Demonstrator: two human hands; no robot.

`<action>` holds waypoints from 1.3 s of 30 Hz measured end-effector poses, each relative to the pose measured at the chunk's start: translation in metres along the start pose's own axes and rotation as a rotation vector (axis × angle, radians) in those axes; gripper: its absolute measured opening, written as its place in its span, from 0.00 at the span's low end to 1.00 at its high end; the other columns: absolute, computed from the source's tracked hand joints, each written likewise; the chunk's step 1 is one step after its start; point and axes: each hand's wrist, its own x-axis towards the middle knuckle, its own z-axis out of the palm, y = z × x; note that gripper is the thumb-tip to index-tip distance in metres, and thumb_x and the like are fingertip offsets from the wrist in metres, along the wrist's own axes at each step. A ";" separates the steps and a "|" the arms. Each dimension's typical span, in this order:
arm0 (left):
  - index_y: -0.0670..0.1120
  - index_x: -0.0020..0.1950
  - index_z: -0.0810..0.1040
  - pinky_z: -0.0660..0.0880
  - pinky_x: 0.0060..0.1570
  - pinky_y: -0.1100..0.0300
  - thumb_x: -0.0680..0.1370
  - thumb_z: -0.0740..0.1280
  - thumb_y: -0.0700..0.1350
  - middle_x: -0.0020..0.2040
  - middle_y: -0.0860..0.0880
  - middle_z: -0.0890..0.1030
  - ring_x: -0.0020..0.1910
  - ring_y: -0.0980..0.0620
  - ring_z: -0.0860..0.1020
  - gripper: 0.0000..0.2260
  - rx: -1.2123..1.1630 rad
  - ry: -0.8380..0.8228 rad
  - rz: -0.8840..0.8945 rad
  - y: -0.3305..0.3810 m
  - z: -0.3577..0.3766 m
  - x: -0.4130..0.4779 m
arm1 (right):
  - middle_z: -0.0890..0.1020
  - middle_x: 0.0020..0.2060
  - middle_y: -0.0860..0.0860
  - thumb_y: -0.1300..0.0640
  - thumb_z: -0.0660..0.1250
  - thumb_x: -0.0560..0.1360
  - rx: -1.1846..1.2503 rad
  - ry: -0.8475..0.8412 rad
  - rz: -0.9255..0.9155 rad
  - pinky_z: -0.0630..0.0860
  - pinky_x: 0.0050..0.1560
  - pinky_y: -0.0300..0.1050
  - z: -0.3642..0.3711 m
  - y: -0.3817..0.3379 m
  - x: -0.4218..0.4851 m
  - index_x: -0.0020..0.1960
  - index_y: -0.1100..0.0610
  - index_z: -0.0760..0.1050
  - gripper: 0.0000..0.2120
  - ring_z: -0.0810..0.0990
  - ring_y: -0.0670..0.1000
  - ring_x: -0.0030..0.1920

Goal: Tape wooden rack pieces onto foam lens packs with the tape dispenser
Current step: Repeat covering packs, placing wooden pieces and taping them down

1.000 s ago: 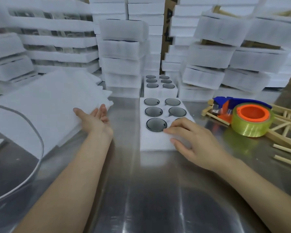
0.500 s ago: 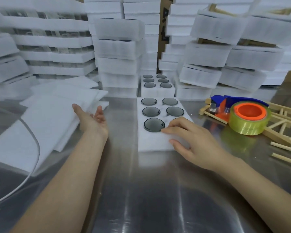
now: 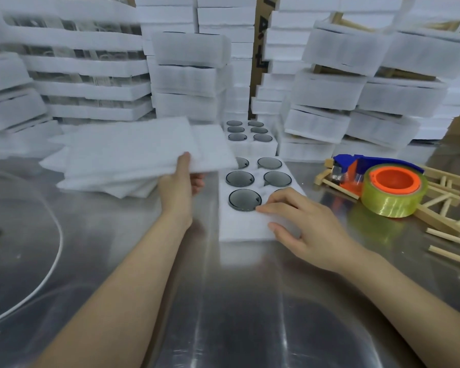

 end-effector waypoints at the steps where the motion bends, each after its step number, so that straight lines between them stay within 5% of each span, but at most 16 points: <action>1: 0.45 0.36 0.77 0.72 0.27 0.64 0.76 0.67 0.48 0.25 0.52 0.79 0.24 0.55 0.75 0.11 0.039 -0.017 0.010 -0.002 0.000 -0.002 | 0.77 0.55 0.48 0.57 0.66 0.75 0.001 -0.001 -0.001 0.78 0.43 0.50 0.000 0.000 0.000 0.62 0.52 0.78 0.15 0.79 0.51 0.52; 5: 0.47 0.40 0.80 0.77 0.35 0.66 0.76 0.67 0.42 0.35 0.57 0.83 0.42 0.52 0.83 0.05 0.018 -0.017 0.160 -0.003 -0.001 -0.009 | 0.79 0.53 0.49 0.60 0.66 0.76 0.075 0.057 0.051 0.78 0.47 0.52 0.004 -0.001 0.000 0.59 0.55 0.80 0.12 0.79 0.51 0.52; 8: 0.48 0.44 0.78 0.79 0.37 0.61 0.75 0.68 0.42 0.38 0.58 0.84 0.43 0.54 0.83 0.01 0.037 -0.187 0.267 0.008 0.002 -0.016 | 0.81 0.49 0.51 0.65 0.65 0.76 0.245 0.215 0.123 0.75 0.53 0.44 0.005 -0.004 0.002 0.53 0.59 0.81 0.09 0.79 0.50 0.52; 12: 0.44 0.47 0.75 0.71 0.24 0.62 0.71 0.67 0.43 0.33 0.53 0.80 0.28 0.55 0.76 0.06 0.042 -0.598 0.164 0.016 0.011 -0.032 | 0.80 0.49 0.45 0.59 0.62 0.77 0.570 0.507 0.350 0.73 0.52 0.36 -0.001 -0.006 0.008 0.52 0.47 0.77 0.09 0.78 0.44 0.51; 16: 0.45 0.46 0.74 0.63 0.20 0.69 0.69 0.65 0.43 0.29 0.55 0.77 0.23 0.58 0.71 0.08 0.089 -0.680 0.038 0.021 0.008 -0.037 | 0.76 0.54 0.51 0.50 0.62 0.78 0.989 0.757 0.678 0.73 0.50 0.45 -0.002 0.004 0.011 0.58 0.46 0.74 0.10 0.76 0.48 0.48; 20: 0.44 0.50 0.78 0.73 0.34 0.59 0.67 0.68 0.46 0.41 0.48 0.83 0.36 0.50 0.80 0.13 0.330 -0.866 -0.086 0.026 -0.005 -0.035 | 0.80 0.59 0.49 0.50 0.68 0.76 1.099 0.634 0.846 0.74 0.59 0.49 -0.009 0.020 0.011 0.69 0.51 0.71 0.22 0.80 0.48 0.53; 24: 0.46 0.47 0.83 0.67 0.42 0.50 0.64 0.75 0.57 0.47 0.42 0.81 0.44 0.42 0.75 0.18 0.445 -0.907 -0.120 0.026 -0.012 -0.029 | 0.85 0.53 0.50 0.63 0.69 0.75 1.115 0.592 0.849 0.77 0.59 0.53 -0.008 0.020 0.008 0.66 0.56 0.74 0.19 0.83 0.52 0.54; 27: 0.46 0.46 0.84 0.72 0.54 0.45 0.72 0.74 0.53 0.49 0.43 0.84 0.47 0.44 0.81 0.11 0.311 -0.765 -0.097 0.022 -0.013 -0.021 | 0.84 0.54 0.54 0.66 0.68 0.75 1.223 0.721 0.875 0.77 0.60 0.53 -0.011 0.023 0.009 0.67 0.57 0.72 0.21 0.83 0.53 0.55; 30: 0.45 0.49 0.80 0.78 0.47 0.55 0.78 0.67 0.45 0.46 0.52 0.85 0.45 0.55 0.83 0.05 0.024 -0.264 0.239 0.021 -0.015 -0.004 | 0.83 0.54 0.55 0.65 0.69 0.75 1.221 0.699 0.887 0.78 0.59 0.50 -0.013 0.030 0.009 0.66 0.57 0.71 0.20 0.83 0.53 0.55; 33: 0.46 0.58 0.75 0.81 0.41 0.57 0.79 0.64 0.47 0.51 0.54 0.82 0.47 0.61 0.82 0.09 -0.017 0.155 0.484 0.028 -0.024 0.008 | 0.84 0.54 0.56 0.62 0.71 0.74 1.115 0.624 0.910 0.76 0.62 0.54 -0.009 0.033 0.006 0.63 0.58 0.74 0.18 0.82 0.55 0.56; 39: 0.39 0.69 0.63 0.80 0.51 0.57 0.78 0.55 0.36 0.66 0.40 0.73 0.59 0.46 0.79 0.18 -0.335 0.137 0.196 0.028 -0.030 0.031 | 0.82 0.58 0.50 0.59 0.61 0.80 1.062 0.415 0.895 0.71 0.67 0.55 -0.002 0.033 0.005 0.63 0.54 0.78 0.14 0.79 0.51 0.61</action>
